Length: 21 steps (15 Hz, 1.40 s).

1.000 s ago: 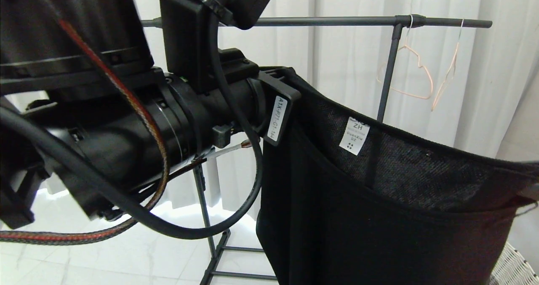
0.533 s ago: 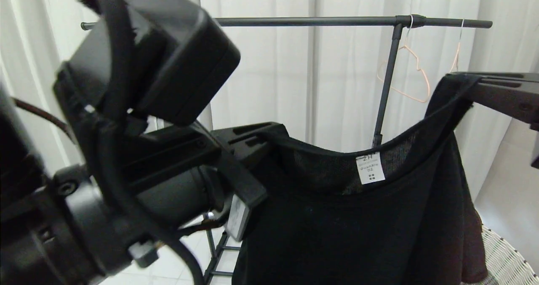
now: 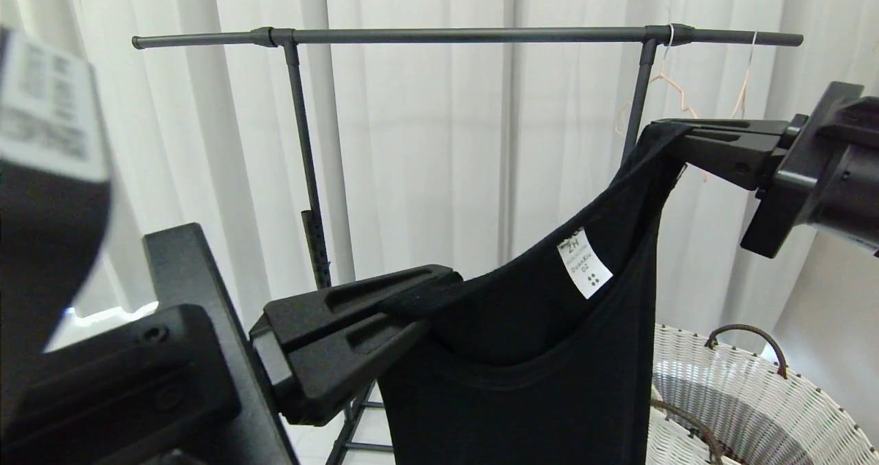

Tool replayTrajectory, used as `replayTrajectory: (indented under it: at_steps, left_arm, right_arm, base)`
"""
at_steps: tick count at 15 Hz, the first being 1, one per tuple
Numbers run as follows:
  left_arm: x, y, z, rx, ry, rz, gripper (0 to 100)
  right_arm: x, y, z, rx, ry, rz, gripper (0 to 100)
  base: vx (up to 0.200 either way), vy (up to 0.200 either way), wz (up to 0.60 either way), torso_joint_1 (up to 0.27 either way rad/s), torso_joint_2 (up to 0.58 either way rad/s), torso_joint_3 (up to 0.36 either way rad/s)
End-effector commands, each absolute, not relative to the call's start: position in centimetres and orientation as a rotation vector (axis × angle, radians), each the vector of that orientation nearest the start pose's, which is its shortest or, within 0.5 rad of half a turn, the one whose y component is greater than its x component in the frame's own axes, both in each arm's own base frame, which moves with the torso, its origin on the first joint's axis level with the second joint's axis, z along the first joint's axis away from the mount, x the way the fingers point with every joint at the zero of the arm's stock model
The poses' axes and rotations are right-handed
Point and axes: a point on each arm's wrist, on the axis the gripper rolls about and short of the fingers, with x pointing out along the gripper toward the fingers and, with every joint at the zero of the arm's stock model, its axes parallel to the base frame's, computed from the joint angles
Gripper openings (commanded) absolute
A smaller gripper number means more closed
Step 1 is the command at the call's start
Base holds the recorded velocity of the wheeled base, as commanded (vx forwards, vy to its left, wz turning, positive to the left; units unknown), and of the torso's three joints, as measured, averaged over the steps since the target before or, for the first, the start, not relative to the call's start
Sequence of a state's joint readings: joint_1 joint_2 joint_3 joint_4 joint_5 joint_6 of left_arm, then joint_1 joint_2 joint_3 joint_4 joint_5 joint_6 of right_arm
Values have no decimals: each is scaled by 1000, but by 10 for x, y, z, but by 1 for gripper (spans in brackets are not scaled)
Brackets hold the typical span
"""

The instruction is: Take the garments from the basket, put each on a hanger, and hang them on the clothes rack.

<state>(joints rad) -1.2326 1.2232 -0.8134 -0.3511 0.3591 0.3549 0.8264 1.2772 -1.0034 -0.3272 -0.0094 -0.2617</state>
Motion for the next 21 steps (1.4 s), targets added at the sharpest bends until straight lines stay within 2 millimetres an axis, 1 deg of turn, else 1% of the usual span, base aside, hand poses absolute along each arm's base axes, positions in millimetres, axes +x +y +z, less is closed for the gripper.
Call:
replayTrajectory:
  at_steps: [1, 4, 7, 9, 11, 12, 17, 19, 21]
  left_arm:
    - [64, -168, 278, 361, -130, -875, 0]
    - [64, -166, 279, 357, -133, -869, 0]
    - [65, -166, 280, 355, -132, -862, 0]
    - [74, -162, 282, 353, -128, -806, 0]
    - [83, -161, 289, 340, -134, -761, 0]
    - [86, -160, 291, 335, -136, -748, 0]
    - [114, -158, 320, 288, -188, -654, 0]
    - [116, -159, 321, 289, -189, -659, 0]
    - [120, -165, 316, 303, -170, -662, 0]
  right_arm:
    - [140, 152, 317, -228, -152, 806, 0]
    - [139, 150, 318, -226, -156, 806, 0]
    - [129, 139, 323, -212, -182, 799, 0]
    - [120, 128, 325, -212, -183, 796, 0]
    - [110, 118, 323, -226, -151, 808, 0]
    - [108, 116, 322, -229, -146, 810, 0]
    - [103, 112, 324, -228, -156, 810, 0]
    - [103, 112, 325, -232, -159, 810, 0]
    - [104, 112, 324, -235, -155, 807, 0]
  base:
    - [0, 0, 0, 0, 0, 0]
    - [0, 0, 0, 0, 0, 0]
    - [0, 0, 0, 0, 0, 0]
    - [0, 0, 0, 0, 0, 0]
    - [0, 0, 0, 0, 0, 0]
    - [0, 0, 0, 0, 0, 0]
    - [0, 0, 0, 0, 0, 0]
    - [0, 0, 0, 0, 0, 0]
    - [0, 0, 0, 0, 0, 0]
